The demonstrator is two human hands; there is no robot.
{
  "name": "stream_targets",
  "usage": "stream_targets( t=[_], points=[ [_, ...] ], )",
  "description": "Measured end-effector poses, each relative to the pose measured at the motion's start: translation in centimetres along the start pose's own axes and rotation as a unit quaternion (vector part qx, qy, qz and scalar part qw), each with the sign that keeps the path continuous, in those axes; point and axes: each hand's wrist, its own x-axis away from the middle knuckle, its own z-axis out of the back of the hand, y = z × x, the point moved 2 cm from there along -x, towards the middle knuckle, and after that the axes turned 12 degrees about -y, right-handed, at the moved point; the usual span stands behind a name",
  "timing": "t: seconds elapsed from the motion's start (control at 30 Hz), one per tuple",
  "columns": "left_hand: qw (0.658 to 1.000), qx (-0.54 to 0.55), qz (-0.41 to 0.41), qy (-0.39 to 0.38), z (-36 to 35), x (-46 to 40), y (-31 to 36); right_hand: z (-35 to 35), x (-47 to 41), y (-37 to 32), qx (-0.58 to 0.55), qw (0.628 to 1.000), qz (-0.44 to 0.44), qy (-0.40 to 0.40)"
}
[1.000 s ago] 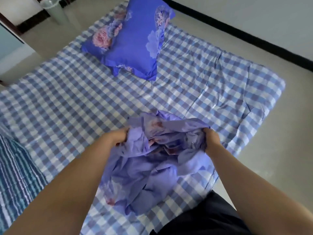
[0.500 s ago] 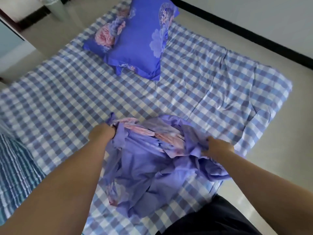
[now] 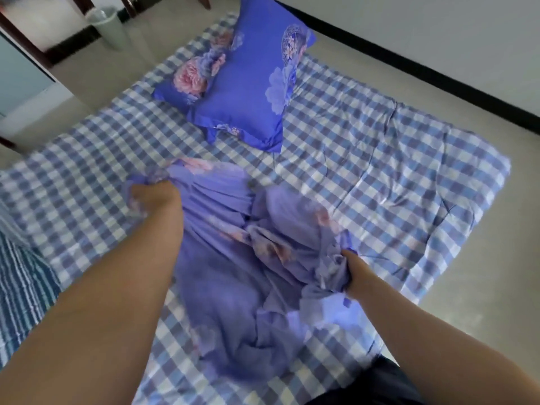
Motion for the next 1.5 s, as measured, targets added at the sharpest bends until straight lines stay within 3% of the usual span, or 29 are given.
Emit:
stream_targets(
  t=[0.07, 0.17, 0.27, 0.37, 0.47, 0.57, 0.63, 0.77, 0.83, 0.97, 1.1, 1.2, 1.23, 1.27, 1.3, 1.33, 1.37, 1.43, 1.47, 1.5],
  points=[
    [0.990, -0.069, -0.114, 0.054, 1.2, -1.2, 4.3, -2.2, 0.4, -1.0, -0.056, 0.998, 0.035, -0.020],
    [0.924, -0.150, -0.325, 0.132, 4.2, -1.2, 12.9, -5.9, 0.7, -2.9, -0.066, 0.991, 0.109, -0.042],
    [0.879, -0.221, -0.421, -0.036, 4.8, -1.8, 18.2, -8.3, 1.9, -3.8, -0.066, 0.984, 0.143, -0.082],
    [0.834, -0.353, -0.392, -0.161, 2.7, -1.2, 18.0, -10.3, 2.6, -3.8, -0.055, 0.986, 0.105, -0.117],
    [0.798, -0.442, -0.277, -0.300, -2.3, 3.8, 11.2, -10.9, 2.5, -3.3, -0.043, 0.980, 0.112, -0.157],
    [0.769, -0.391, -0.053, -0.502, -6.2, 11.8, 2.8, -10.8, 2.8, -2.9, -0.031, 0.971, 0.127, -0.198],
    [0.765, -0.313, -0.045, -0.561, -8.3, 14.2, -1.8, -10.5, 2.6, -2.4, -0.049, 0.971, 0.122, -0.199],
    [0.840, -0.203, -0.164, -0.475, -9.1, 15.1, -6.2, -9.2, 3.1, -1.7, -0.089, 0.970, 0.113, -0.197],
    [0.850, -0.201, -0.180, -0.453, -8.9, 15.9, -7.0, -8.2, 2.6, -1.5, -0.087, 0.974, 0.095, -0.185],
    [0.793, -0.354, -0.250, -0.428, -8.3, 17.8, -7.6, -6.3, 1.0, -1.1, -0.040, 0.985, 0.040, -0.162],
    [0.754, -0.336, -0.175, -0.537, -7.6, 19.7, -8.4, -3.7, 0.3, -1.7, 0.066, 0.990, 0.035, -0.122],
    [0.709, -0.382, -0.131, -0.578, -7.2, 20.9, -9.7, -2.2, -0.8, -3.3, 0.176, 0.982, 0.072, -0.023],
    [0.724, -0.383, -0.159, -0.551, -7.4, 21.4, -10.1, -2.3, -0.1, -3.9, 0.206, 0.972, 0.115, 0.005],
    [0.765, -0.342, -0.204, -0.506, -7.7, 21.8, -10.3, -2.7, 0.8, -4.3, 0.253, 0.953, 0.169, 0.001],
    [0.831, -0.259, -0.218, -0.441, -7.8, 22.1, -10.3, -3.5, 2.2, -4.4, 0.324, 0.919, 0.220, -0.044],
    [0.890, -0.149, -0.204, -0.378, -7.8, 22.4, -10.0, -4.5, 3.7, -4.4, 0.410, 0.867, 0.262, -0.107],
    [0.921, -0.056, -0.172, -0.344, -7.8, 22.6, -9.6, -5.3, 5.1, -3.9, 0.491, 0.802, 0.295, -0.170],
    [0.934, 0.090, -0.105, -0.329, -7.9, 22.8, -9.4, -6.0, 6.9, -2.4, 0.613, 0.668, 0.334, -0.259],
    [0.939, 0.119, -0.085, -0.311, -7.8, 22.7, -9.7, -5.8, 7.2, -1.8, 0.646, 0.628, 0.334, -0.277],
    [0.949, 0.111, -0.076, -0.284, -7.5, 22.7, -10.1, -5.4, 7.5, -1.4, 0.657, 0.622, 0.315, -0.287]
  ],
)
